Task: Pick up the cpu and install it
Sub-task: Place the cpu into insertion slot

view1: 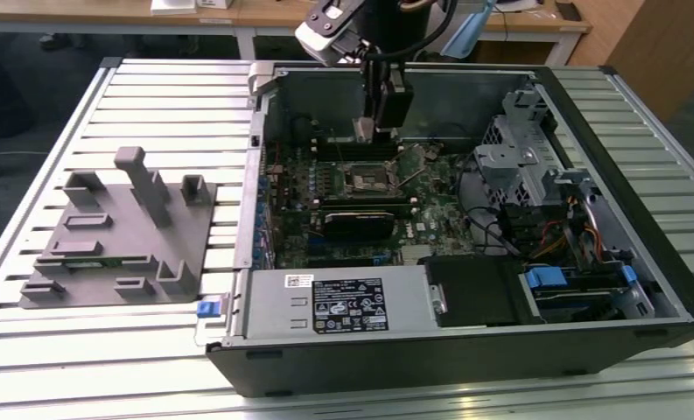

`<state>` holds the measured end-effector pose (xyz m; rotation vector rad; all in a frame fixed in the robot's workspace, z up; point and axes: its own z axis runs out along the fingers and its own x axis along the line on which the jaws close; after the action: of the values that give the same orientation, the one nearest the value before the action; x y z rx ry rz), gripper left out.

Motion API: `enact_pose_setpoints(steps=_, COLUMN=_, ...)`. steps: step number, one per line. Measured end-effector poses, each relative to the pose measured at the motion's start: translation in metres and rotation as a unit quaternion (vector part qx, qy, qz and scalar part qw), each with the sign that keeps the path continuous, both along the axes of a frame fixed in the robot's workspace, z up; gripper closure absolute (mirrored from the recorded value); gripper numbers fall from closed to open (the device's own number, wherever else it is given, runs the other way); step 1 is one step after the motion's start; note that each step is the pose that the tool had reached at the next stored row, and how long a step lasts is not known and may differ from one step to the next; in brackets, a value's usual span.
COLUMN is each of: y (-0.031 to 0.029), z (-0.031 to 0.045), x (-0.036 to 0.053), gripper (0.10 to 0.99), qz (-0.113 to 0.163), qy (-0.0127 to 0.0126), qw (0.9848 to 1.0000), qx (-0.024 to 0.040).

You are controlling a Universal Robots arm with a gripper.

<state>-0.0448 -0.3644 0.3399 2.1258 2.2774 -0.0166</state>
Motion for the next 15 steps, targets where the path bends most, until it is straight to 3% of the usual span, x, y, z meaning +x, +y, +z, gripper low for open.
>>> enact_pose_setpoints(steps=15, y=0.0000, z=-0.0052, x=0.0001, gripper=0.545, qz=0.000, qy=0.0000, qw=1.0000, qx=0.0003)
